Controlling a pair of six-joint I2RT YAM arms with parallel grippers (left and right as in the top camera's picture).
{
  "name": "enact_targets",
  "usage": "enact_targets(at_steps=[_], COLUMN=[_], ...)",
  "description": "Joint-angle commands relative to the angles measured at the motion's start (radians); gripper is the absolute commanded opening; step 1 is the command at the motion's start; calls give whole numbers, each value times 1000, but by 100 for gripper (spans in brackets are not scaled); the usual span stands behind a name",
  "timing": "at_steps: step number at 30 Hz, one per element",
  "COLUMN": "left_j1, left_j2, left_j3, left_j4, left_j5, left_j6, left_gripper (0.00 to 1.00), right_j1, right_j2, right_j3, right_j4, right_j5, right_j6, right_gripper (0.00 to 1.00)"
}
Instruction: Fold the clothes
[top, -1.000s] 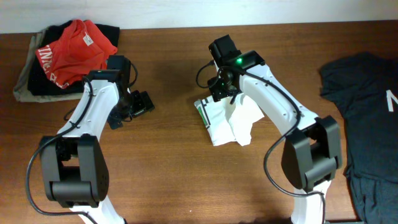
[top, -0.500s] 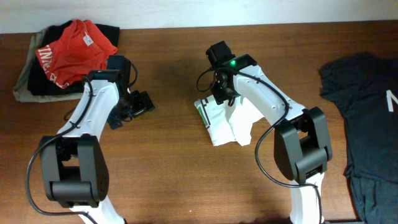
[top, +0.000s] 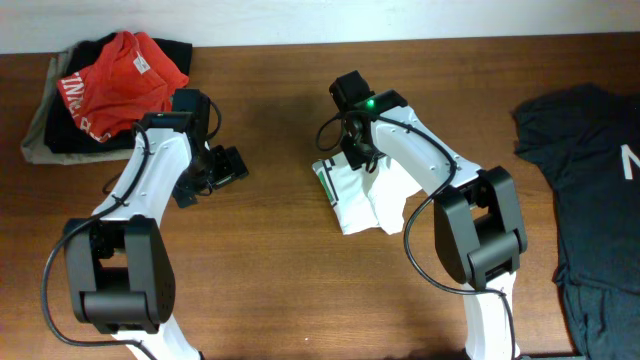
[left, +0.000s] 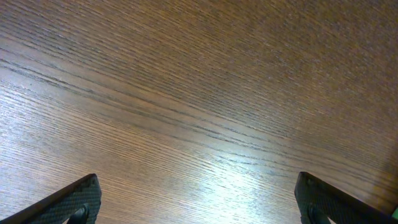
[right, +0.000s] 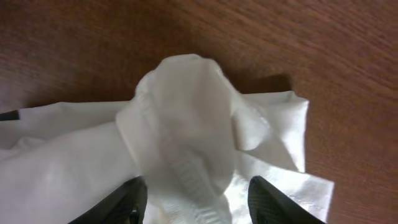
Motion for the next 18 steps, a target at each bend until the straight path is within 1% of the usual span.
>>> enact_targets(at_steps=[1,4,6,10,12,14,16,18], left_j1=[2,2,2,2,2,2,2,2], left_j2=[-10,-10,-10,-10,-10,-10,-10,-10], left_j3=[-8,-8,-8,-8,-8,-8,-8,-8], left_j4=[-1,-1,-1,-1,-1,-1,-1,-1], left_j5=[-15,-15,-15,-15,-15,-15,-15,-15], left_j6=[7,7,7,7,7,7,7,7], left_gripper=[99,99,99,99,99,99,99,99], right_j1=[-3,-3,-3,-3,-3,-3,-8,-18], right_j2=[13,13,13,13,13,13,13,13], right_j3=[3,3,3,3,3,3,3,3], right_j4=[14,26,37,63,74,72,74,78], right_j5=[64,66,72,104,108,161,209,216], right_j6=[-7,-7,1,31,32,75,100,100], right_gripper=[52,39,33,25,23,21,20,20])
